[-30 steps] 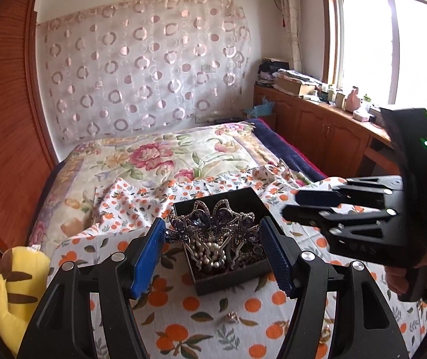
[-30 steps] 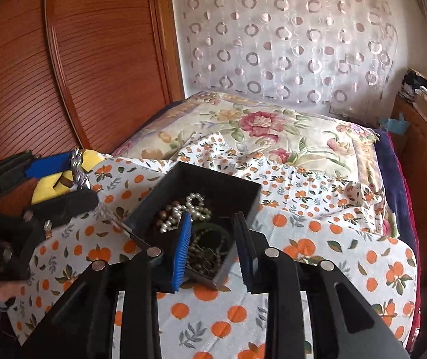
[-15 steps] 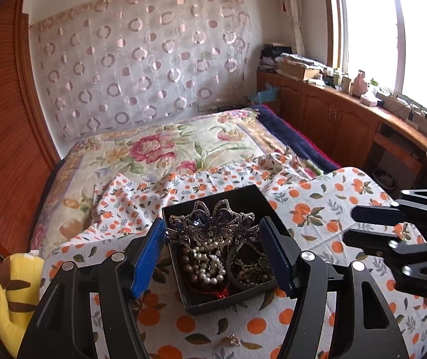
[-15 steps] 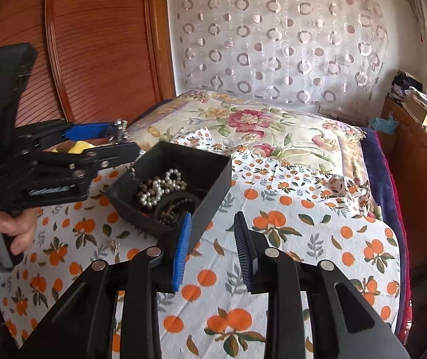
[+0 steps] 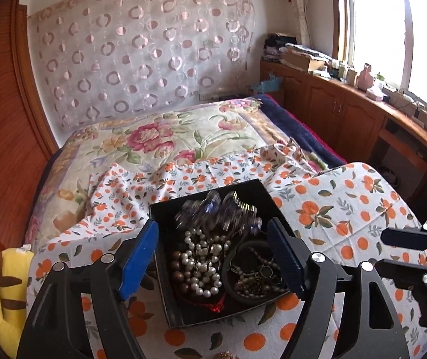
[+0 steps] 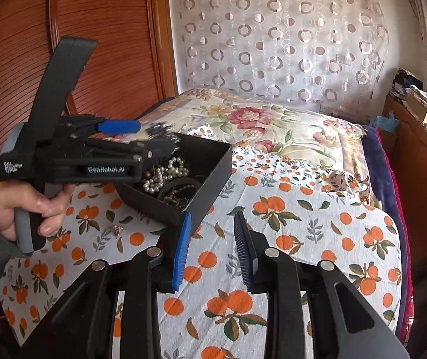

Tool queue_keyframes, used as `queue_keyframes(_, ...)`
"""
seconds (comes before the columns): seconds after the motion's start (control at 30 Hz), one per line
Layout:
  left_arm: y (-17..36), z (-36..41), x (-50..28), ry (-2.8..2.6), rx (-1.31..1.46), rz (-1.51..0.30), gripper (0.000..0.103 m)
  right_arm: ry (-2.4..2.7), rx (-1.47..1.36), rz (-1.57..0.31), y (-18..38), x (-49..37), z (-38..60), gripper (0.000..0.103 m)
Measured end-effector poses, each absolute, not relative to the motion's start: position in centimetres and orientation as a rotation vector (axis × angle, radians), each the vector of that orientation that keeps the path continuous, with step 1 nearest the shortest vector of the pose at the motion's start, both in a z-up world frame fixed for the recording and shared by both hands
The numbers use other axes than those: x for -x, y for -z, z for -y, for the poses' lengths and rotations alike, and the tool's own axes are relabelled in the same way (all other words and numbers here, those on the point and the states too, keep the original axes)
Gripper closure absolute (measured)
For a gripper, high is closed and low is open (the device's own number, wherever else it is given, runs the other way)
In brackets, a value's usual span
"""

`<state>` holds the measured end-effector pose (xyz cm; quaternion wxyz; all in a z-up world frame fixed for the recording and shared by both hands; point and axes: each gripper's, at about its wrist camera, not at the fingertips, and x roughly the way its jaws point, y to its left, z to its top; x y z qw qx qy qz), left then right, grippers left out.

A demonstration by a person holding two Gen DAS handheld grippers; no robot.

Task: Organize jewelry
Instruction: 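Withdraw both tools toward the small earring and gold ring on the bedspread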

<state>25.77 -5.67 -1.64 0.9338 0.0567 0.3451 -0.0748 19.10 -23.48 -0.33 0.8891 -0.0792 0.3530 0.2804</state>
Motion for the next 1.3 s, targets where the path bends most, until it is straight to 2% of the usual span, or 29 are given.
queue_keyframes(0.57, 2.6, 3.1, -19.0, 0.197, -0.118, -0.696, 0.029, -0.639, 0.177, -0.751, 2.6, -14.3, 23.3, 0.071)
queue_keyframes(0.73, 4.2, 2.2, -17.5, 0.212, -0.116, -0.728, 0.024, -0.668, 0.193, -0.777, 3.6, -12.6, 22.9, 0.071)
queue_keyframes(1.17, 9.9, 1.3, -17.8, 0.222, -0.149, -0.888, 0.023, -0.722, 0.273, -0.880, 7.2, -10.4, 20.5, 0.071)
queue_keyframes(1.2, 9.9, 1.2, -17.9, 0.223, -0.143, -0.889, 0.021, -0.722, 0.276, -0.885, 7.3, -10.6, 20.5, 0.072)
queue_keyframes(1.27, 9.8, 1.1, -17.9, 0.224, -0.137, -0.889, 0.016, -0.718, 0.285, -0.889, 7.4, -10.6, 20.4, 0.089)
queue_keyframes(1.3, 10.0, 1.2, -18.0, 0.226, -0.140, -0.898, 0.014, -0.722, 0.285, -0.891, 7.4, -10.7, 20.4, 0.090)
